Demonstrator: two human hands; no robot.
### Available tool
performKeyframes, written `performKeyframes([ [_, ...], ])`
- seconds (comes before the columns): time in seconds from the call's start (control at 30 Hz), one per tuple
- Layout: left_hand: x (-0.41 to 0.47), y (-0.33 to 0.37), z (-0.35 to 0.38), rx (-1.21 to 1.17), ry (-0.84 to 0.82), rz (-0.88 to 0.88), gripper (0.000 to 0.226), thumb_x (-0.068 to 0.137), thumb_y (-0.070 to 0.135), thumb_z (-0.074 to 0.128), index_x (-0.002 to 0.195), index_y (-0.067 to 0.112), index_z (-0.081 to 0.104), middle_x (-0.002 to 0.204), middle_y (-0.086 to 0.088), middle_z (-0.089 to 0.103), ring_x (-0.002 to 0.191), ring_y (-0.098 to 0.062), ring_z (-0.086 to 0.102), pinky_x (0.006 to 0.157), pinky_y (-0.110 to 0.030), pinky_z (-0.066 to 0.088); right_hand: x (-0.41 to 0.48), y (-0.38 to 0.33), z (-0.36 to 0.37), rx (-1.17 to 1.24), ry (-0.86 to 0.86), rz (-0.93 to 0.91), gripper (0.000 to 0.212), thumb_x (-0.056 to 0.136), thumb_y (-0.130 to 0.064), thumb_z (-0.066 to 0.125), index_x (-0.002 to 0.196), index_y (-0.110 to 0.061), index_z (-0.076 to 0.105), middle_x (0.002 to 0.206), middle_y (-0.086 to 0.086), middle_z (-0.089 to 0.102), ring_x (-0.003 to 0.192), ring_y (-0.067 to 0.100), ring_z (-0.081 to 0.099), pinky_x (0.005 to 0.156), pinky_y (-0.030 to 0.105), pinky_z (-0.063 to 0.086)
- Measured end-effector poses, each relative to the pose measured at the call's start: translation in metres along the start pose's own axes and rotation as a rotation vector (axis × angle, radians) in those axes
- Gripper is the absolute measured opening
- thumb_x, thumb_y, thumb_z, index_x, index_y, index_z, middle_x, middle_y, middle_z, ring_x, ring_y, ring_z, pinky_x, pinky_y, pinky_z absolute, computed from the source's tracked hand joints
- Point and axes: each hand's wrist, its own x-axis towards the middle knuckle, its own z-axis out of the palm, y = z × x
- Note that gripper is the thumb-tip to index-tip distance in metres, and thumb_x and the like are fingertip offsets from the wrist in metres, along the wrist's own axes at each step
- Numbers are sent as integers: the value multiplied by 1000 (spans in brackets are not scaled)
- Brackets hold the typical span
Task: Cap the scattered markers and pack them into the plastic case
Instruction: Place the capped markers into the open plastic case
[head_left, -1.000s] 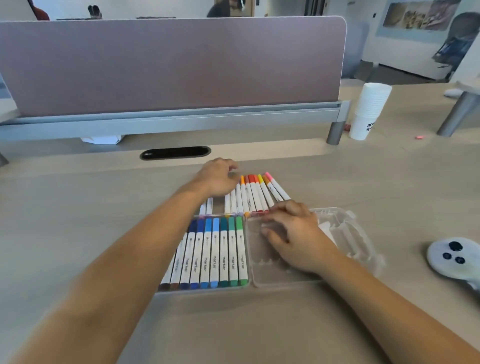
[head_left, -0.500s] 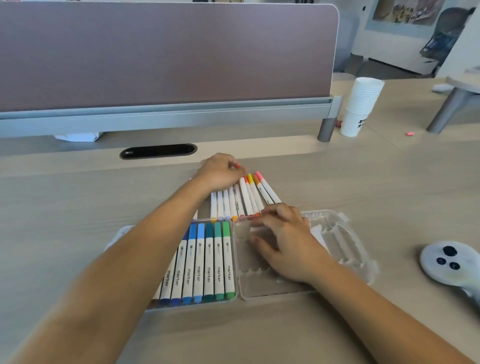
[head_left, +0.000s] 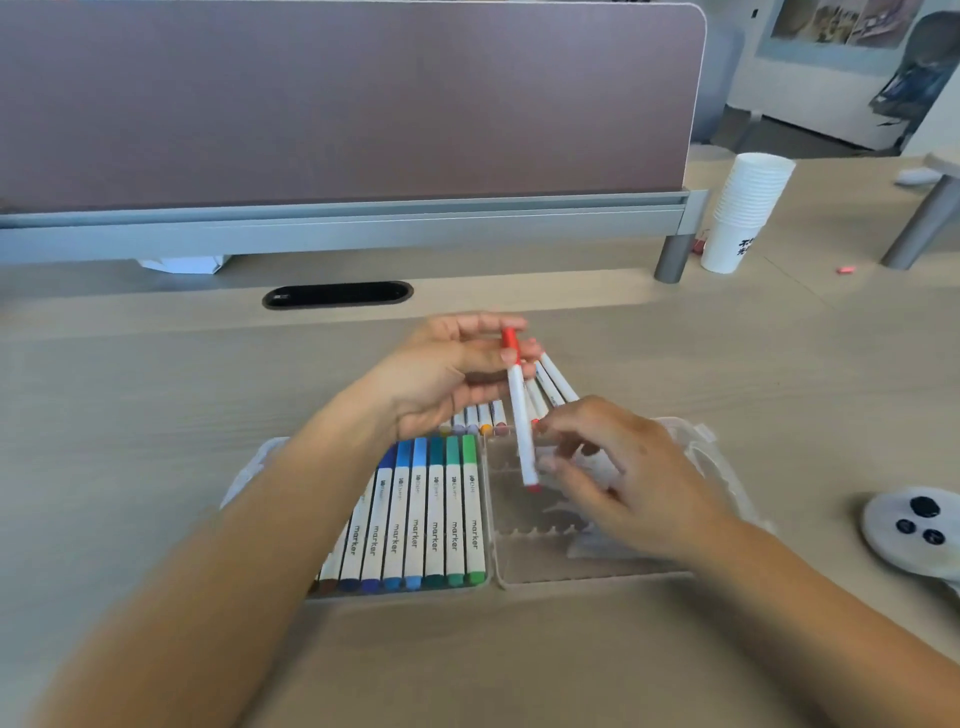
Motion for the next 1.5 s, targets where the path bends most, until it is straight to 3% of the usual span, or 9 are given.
performKeyframes([
  [0.07,-8,-9,2,4,-17,-79,32,90,-15,51,114,2,65,110,-20,71,87,-25,73,83,-38,59,-5,1,7,-14,-77,-57,27,94,-36,55,119,-29,54,109,-11,60,90,3,58,77,31,53],
  [0.13,-13,-14,1,24,24,-122,34,91,-16,49,119,-2,62,115,-22,68,90,-28,71,80,-38,60,-10,3,17,35,-80,-85,29,93,-32,59,122,-28,56,116,-8,59,99,9,61,81,35,55],
  [0.27,-19,-21,1,52,48,-172,28,89,-14,55,108,2,66,90,-15,72,86,-26,72,78,-35,61,-17,6,28,26,-127,-148,29,94,-29,60,121,-22,65,124,-8,59,108,10,62,82,33,56],
  [0.43,-19,-25,0,149,48,-204,27,85,-13,62,106,4,67,87,-11,72,86,-22,73,73,-30,61,-19,7,26,50,-136,-121,24,96,-26,60,116,-21,71,117,-7,63,105,8,63,84,34,54],
  [0.6,-18,-26,-8,505,117,-198,24,77,-3,77,98,7,70,90,-10,75,83,-17,73,71,-26,60,-22,5,24,52,-194,-108,29,92,-25,54,112,-25,75,119,-6,59,99,10,64,77,35,55],
  [0.7,-19,-28,-6,783,138,-156,20,76,11,82,94,13,74,88,-2,76,79,-11,70,69,-22,58,-21,5,22,27,-232,-105,36,83,-22,53,110,-25,76,133,-5,56,106,7,62,83,35,55],
  [0.83,-18,-31,-4,1123,159,-98,20,77,29,82,97,27,77,95,11,70,91,-5,62,77,-21,51,-21,3,23,-23,-243,-104,40,78,-24,51,106,-26,78,126,-8,66,110,13,62,91,38,54],
  [1.33,-14,-28,-10,1236,127,-105,23,80,29,79,103,25,76,94,12,71,89,-4,63,81,-22,52,-14,3,29,-46,-292,-29,37,80,-30,51,108,-33,75,125,-17,66,116,7,58,97,39,49],
  [1.5,-17,-24,-13,1248,128,-111,20,81,33,79,100,29,76,88,17,65,84,-2,59,68,-16,44,-13,-2,30,-129,-270,-5,38,87,-35,46,116,-33,71,128,-13,65,118,11,57,98,39,49],
])
